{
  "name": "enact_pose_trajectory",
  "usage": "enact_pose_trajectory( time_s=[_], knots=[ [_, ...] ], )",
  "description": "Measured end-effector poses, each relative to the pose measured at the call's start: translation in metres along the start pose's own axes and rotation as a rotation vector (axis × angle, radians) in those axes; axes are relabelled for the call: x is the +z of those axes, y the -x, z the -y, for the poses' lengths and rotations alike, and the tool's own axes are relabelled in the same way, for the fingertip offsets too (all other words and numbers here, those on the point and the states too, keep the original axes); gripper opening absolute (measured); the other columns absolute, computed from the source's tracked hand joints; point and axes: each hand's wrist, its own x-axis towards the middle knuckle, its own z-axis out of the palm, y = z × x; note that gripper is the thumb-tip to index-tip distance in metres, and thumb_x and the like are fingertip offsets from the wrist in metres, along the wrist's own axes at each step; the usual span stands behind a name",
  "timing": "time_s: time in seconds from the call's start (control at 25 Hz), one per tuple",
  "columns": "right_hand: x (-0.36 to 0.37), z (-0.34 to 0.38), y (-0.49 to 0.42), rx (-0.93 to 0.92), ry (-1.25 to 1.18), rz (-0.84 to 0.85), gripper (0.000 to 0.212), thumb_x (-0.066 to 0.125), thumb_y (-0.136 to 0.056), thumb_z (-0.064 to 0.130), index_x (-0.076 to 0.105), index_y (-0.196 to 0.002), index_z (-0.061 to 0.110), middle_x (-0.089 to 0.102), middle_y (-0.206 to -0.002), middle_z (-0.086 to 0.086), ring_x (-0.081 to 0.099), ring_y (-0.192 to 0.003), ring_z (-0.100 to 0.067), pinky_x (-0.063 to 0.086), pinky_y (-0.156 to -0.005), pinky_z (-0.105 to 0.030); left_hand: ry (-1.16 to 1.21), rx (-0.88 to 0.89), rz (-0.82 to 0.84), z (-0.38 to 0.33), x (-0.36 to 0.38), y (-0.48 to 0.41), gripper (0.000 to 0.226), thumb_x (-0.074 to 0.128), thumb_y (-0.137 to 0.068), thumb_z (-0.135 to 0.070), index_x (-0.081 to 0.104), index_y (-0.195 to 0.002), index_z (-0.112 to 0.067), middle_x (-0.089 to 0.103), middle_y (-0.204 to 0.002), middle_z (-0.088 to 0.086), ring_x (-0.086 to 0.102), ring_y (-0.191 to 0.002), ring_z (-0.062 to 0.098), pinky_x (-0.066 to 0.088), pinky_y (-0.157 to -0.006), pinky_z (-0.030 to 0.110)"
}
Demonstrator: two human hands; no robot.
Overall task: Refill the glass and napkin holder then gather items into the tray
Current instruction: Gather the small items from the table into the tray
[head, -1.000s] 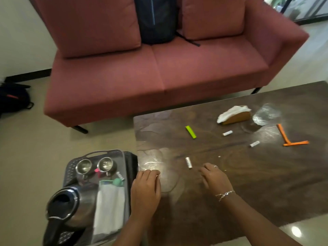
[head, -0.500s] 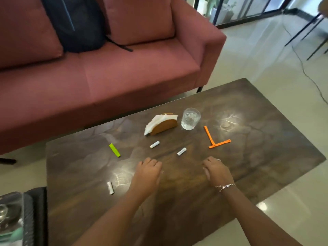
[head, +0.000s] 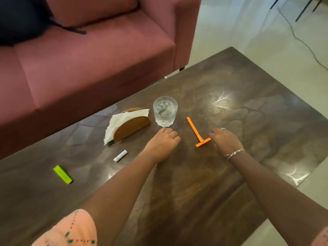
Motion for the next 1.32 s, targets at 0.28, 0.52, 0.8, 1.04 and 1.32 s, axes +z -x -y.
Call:
enact_pose_trajectory(
  time_s=[0.28, 0.52, 0.8, 1.04, 1.32],
  knots=[
    [0.043, -0.020, -0.010, -0.118, -0.037, -0.180, 0.038, 0.031, -0.068, 0.010, 0.068, -0.071, 0.004, 0.068, -0.073, -0.010, 0.066, -0.064, -0.029, 0.055, -0.049, -0.031, -0.054, 0.139, -0.005, -0.021, 0.054, -0.086, 0.042, 0.034, -0.072, -0.010, 0.069, -0.095, -0.011, 0.069, -0.078, 0.002, 0.065, -0.068, 0.022, 0.054, -0.065, 0.026],
    [0.059, -0.026, 0.001, -0.144, -0.070, -0.282, 0.027, 0.041, -0.073, 0.007, 0.067, -0.067, 0.004, 0.067, -0.075, -0.011, 0.063, -0.061, -0.028, 0.053, -0.050, -0.030, -0.093, 0.131, -0.020, -0.027, 0.052, -0.106, 0.028, 0.034, -0.068, -0.012, 0.060, -0.057, -0.018, 0.059, -0.060, -0.002, 0.058, -0.058, 0.019, 0.047, -0.056, 0.023],
    [0.055, -0.020, 0.005, -0.087, -0.055, -0.399, 0.023, 0.043, -0.075, 0.003, 0.062, -0.062, 0.006, 0.063, -0.067, -0.009, 0.060, -0.057, -0.027, 0.050, -0.051, -0.030, -0.014, 0.063, -0.193, -0.025, 0.054, -0.101, 0.023, 0.038, -0.067, -0.010, 0.058, -0.061, -0.017, 0.059, -0.061, -0.002, 0.057, -0.059, 0.020, 0.045, -0.054, 0.024],
    [0.026, 0.009, 0.026, 0.089, -0.151, -0.578, 0.016, 0.059, -0.071, -0.006, 0.070, -0.077, 0.005, 0.067, -0.074, -0.009, 0.061, -0.065, -0.029, 0.037, -0.064, -0.026, 0.405, -0.325, -0.457, -0.029, 0.015, -0.052, 0.006, 0.052, -0.077, -0.009, 0.057, -0.074, -0.007, 0.059, -0.072, 0.009, 0.056, -0.065, 0.029, 0.046, -0.050, 0.032],
    [-0.009, 0.097, 0.028, 0.047, -0.271, -0.583, 0.018, 0.054, -0.076, -0.001, 0.069, -0.082, 0.005, 0.068, -0.077, -0.009, 0.059, -0.072, -0.028, 0.039, -0.068, -0.027, 0.627, -0.602, -0.492, -0.024, -0.026, 0.091, 0.016, 0.043, -0.084, -0.020, 0.055, -0.080, -0.011, 0.058, -0.079, 0.005, 0.049, -0.072, 0.013, 0.039, -0.060, 0.024]
  ],
)
